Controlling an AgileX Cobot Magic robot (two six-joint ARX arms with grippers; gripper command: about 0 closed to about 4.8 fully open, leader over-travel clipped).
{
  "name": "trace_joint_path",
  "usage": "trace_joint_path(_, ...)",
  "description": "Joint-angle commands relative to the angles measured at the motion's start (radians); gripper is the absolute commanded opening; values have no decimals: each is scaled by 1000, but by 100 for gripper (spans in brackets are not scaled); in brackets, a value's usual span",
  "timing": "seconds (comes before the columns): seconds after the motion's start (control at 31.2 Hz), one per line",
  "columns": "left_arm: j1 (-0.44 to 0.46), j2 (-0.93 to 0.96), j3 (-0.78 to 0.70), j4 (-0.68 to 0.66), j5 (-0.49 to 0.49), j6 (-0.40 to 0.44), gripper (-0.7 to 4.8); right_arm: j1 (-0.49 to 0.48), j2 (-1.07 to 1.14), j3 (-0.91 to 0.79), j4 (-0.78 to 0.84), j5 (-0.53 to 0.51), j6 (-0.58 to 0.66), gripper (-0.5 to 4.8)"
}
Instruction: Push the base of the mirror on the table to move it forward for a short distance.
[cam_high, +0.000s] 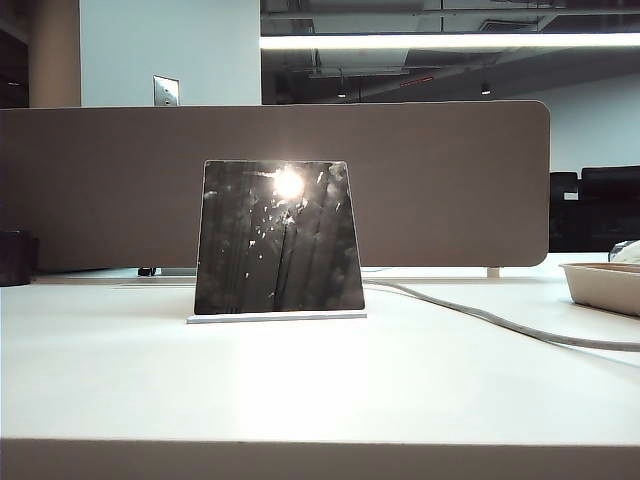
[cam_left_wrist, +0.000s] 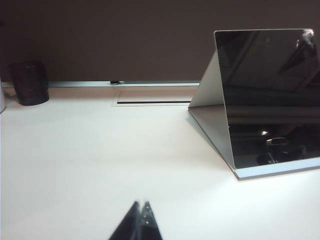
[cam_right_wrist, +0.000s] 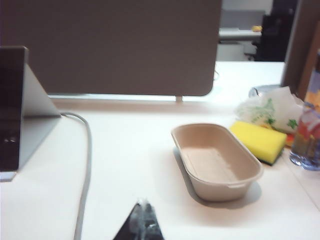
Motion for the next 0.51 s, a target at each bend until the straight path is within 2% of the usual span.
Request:
trace_joint_path(0.03, 1, 1, 1, 13, 1, 4, -1, -24, 0, 4, 11, -2, -5, -5)
trace_joint_path(0.51, 1, 0, 1, 13, 1, 4, -1, -43, 0, 4, 6, -1, -7, -5)
